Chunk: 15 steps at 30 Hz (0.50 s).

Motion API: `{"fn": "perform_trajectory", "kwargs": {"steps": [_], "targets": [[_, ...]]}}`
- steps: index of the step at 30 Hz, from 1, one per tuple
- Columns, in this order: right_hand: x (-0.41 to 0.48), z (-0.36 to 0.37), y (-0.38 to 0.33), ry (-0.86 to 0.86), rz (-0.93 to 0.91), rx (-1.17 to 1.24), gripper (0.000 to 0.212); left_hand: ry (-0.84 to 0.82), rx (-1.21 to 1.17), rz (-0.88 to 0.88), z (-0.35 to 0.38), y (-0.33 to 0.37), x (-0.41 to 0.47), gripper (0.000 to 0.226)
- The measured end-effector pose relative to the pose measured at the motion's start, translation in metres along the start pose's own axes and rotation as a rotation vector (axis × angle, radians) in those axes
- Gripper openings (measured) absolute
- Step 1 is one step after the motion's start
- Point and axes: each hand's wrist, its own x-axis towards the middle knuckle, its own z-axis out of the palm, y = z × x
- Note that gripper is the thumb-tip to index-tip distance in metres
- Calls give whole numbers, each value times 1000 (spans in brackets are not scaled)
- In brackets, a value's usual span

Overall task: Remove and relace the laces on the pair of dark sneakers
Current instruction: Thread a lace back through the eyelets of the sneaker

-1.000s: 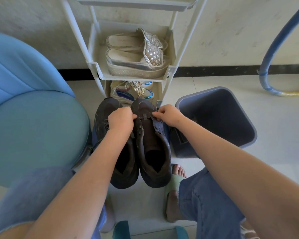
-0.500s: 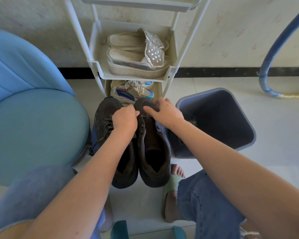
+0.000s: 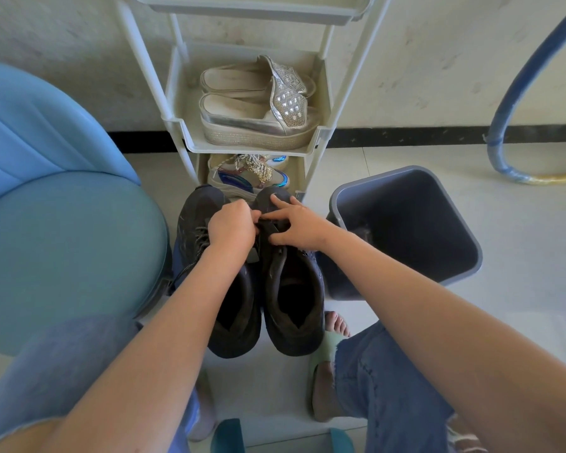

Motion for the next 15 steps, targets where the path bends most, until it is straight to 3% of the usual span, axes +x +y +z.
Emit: {"fn": "perform_trajectory", "kwargs": {"steps": [3, 6, 8, 9, 11, 13, 15], "targets": [[-6, -6, 2, 21, -37, 22, 49, 42, 77, 42, -3, 3, -6, 29], [-14, -29, 0, 243, 13, 154, 38, 167, -27, 104, -13, 7, -14, 24], [-18, -46, 3, 387, 152, 184, 24, 290, -54, 148, -22, 10, -18, 21], [-20, -51, 4, 353, 240, 240, 22, 370, -55, 177, -27, 12, -20, 20], [-27, -48, -1, 101, 387, 400, 33, 456, -110, 211, -34, 13, -23, 21], [-31, -37, -6, -43, 459, 444, 42, 337, -114, 175, -35, 12, -24, 21], [-25, -28, -5, 22, 521, 500, 42, 84, 10, 84, -30, 11, -26, 29]]}}
